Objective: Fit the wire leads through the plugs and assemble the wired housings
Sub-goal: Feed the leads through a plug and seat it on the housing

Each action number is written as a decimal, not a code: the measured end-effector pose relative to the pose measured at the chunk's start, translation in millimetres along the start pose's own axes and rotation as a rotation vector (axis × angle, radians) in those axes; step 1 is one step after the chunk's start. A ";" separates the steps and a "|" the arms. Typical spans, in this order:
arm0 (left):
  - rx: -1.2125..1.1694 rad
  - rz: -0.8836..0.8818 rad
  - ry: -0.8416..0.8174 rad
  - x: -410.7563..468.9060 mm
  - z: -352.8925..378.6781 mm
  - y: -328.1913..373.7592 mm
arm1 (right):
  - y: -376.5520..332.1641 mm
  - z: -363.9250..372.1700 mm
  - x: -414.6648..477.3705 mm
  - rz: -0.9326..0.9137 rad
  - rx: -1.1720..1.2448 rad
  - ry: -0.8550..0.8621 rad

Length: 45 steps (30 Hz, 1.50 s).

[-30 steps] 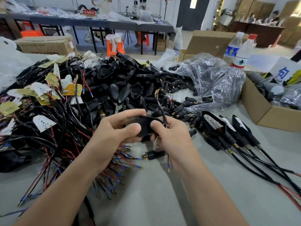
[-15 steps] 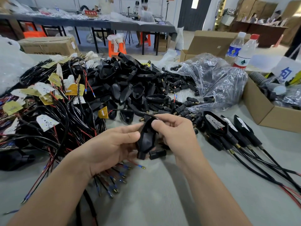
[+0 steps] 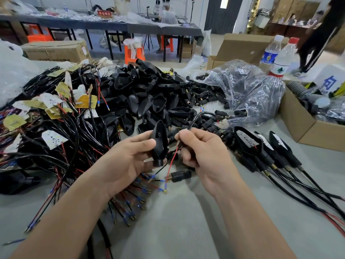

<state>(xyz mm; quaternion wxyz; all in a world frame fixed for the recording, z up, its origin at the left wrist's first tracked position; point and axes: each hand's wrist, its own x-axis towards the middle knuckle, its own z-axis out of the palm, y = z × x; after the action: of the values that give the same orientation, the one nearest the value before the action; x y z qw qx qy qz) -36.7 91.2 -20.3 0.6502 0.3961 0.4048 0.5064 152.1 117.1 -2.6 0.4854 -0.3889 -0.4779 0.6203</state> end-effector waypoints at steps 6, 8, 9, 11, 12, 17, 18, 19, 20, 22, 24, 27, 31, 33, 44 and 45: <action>0.152 -0.004 -0.017 -5.7 4.3 1.8 | -5.3 -2.2 2.7 -0.110 0.129 0.110; 0.178 -0.007 -0.017 -6.6 4.9 2.3 | -5.4 -3.4 2.9 -0.126 0.167 0.117; 0.186 -0.010 -0.017 -6.9 5.3 2.6 | -5.3 -3.6 2.7 -0.129 0.180 0.114; 0.182 -0.018 -0.014 -6.6 6.5 3.1 | -4.4 -3.4 2.5 -0.131 0.183 0.108; 0.169 -0.022 -0.013 -6.4 7.1 3.0 | -3.9 -3.3 2.2 -0.131 0.180 0.101; 0.140 -0.051 -0.017 -7.3 7.9 3.5 | -5.6 -3.5 0.8 -0.125 0.256 0.105; 0.155 -0.051 -0.010 -7.7 7.8 4.1 | -6.4 -4.0 1.1 -0.121 0.284 0.122; 0.170 -0.050 -0.004 -7.9 7.9 4.6 | -7.1 -4.5 1.7 -0.116 0.306 0.139; 0.177 -0.049 0.002 -7.8 8.1 4.6 | -7.5 -5.1 2.1 -0.111 0.314 0.155; 0.168 -0.046 0.014 -7.9 8.3 4.7 | -7.0 -5.6 2.3 -0.101 0.267 0.178; 0.151 -0.042 0.008 -8.2 8.4 4.8 | -5.1 -4.7 1.2 -0.113 0.149 0.177; 0.127 -0.042 0.011 -9.0 10.5 5.2 | -3.0 -3.0 -1.3 -0.155 0.037 0.148; 0.120 -0.047 0.056 -10.1 12.7 7.1 | -4.5 -3.0 -1.3 -0.207 0.068 0.180; 0.139 -0.053 0.044 -11.0 13.2 7.9 | -4.4 -3.2 -0.9 -0.226 0.090 0.208; 0.060 -0.029 0.057 -6.0 10.1 5.8 | -5.5 0.1 -3.6 -0.187 0.094 0.094; 0.047 -0.018 0.073 -5.2 10.1 5.1 | -6.6 -0.7 -3.8 -0.170 0.095 0.073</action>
<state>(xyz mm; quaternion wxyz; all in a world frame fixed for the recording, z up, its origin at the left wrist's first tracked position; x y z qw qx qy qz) -29.9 85.9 -11.3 0.6301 0.3888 0.4437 0.5050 155.1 114.0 3.7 0.5711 -0.3459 -0.4612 0.5844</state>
